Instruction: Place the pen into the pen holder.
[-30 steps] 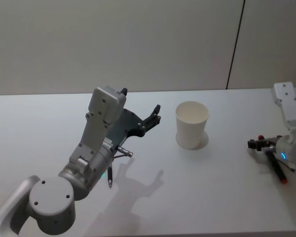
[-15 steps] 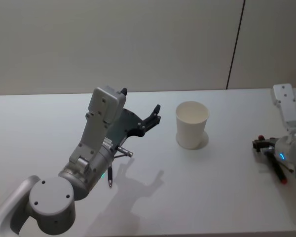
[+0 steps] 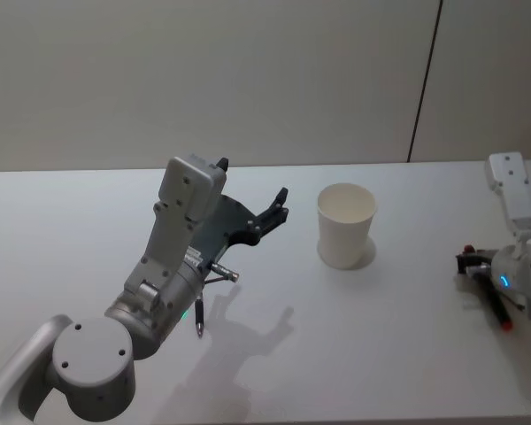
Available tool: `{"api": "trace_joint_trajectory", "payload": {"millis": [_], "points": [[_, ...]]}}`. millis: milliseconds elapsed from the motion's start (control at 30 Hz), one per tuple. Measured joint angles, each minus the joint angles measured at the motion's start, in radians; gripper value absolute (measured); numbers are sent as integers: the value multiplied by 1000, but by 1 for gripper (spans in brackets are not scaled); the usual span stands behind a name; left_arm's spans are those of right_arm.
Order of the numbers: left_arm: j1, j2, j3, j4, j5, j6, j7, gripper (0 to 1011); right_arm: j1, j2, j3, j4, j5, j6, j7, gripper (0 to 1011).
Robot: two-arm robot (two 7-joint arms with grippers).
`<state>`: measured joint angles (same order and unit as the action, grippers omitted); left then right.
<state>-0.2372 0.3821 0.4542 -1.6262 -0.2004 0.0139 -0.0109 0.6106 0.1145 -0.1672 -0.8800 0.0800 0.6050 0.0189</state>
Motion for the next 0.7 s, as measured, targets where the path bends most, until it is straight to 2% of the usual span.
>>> {"api": "trace_joint_trajectory", "payload": {"millis": [367, 700], "points": [[0, 0, 0, 0, 0, 0, 0, 1000, 0, -1, 10, 8, 14, -21, 2, 175], [0, 0, 0, 0, 0, 0, 0, 1000, -31, 5, 20, -61, 30, -79, 8, 175]]}}
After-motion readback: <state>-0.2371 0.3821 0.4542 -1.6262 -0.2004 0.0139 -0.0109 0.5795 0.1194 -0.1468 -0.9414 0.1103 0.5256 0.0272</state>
